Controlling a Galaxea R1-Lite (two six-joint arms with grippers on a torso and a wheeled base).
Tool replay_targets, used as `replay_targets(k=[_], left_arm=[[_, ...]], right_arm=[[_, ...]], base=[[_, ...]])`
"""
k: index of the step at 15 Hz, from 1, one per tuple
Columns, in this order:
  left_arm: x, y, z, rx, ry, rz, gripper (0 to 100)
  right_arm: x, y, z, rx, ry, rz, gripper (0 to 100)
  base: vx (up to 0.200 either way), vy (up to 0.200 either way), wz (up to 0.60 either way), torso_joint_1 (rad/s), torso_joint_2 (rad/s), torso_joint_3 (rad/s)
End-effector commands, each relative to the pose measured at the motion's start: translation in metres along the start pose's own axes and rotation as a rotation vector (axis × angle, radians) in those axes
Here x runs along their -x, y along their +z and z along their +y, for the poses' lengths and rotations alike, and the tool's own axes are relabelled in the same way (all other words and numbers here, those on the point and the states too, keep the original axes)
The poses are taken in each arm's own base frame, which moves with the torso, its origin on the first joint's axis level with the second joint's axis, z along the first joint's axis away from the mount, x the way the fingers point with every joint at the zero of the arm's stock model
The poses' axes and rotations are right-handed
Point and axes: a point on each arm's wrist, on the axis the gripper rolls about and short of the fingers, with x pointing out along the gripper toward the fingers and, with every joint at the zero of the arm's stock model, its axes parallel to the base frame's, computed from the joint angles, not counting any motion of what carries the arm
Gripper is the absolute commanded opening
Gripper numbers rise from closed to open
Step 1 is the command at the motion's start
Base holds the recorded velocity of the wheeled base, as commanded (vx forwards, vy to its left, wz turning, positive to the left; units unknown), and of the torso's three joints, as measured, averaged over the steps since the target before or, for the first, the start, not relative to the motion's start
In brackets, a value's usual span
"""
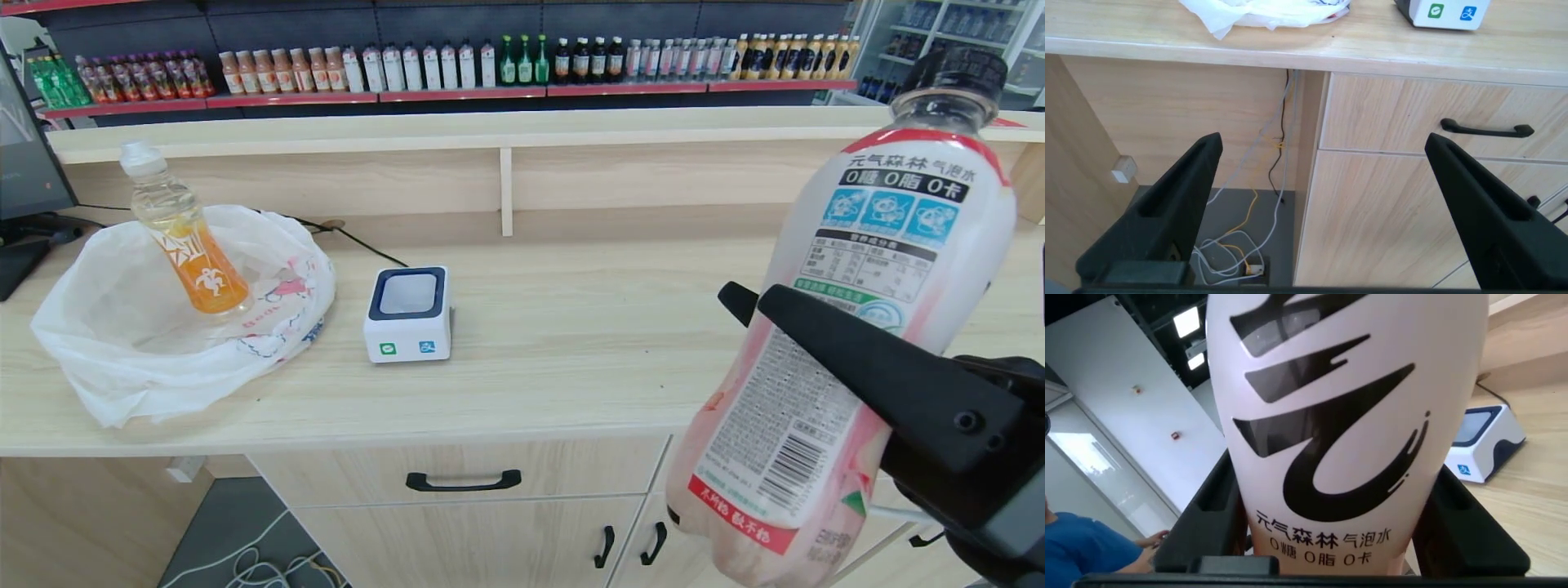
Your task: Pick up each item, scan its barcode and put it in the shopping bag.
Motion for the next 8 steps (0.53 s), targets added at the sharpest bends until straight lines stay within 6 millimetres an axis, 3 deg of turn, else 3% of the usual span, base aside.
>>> replay_targets(k=[1, 8], left_arm=[[0.0000, 0.0000, 0.0000, 0.001, 0.001, 0.000, 100], [0.0000, 0.0000, 0.0000, 0.000, 0.001, 0.000, 100]], right_arm=[[-0.0010, 0.0002, 0.0001, -0.003, 0.002, -0.002, 0], [-0.0023, 0.0014, 0.0007, -0.005, 0.007, -0.008, 0]], base=[[0.000, 0.000, 0.00, 0.000, 0.00, 0.000], [0.000, 0.000, 0.00, 0.000, 0.00, 0.000]])
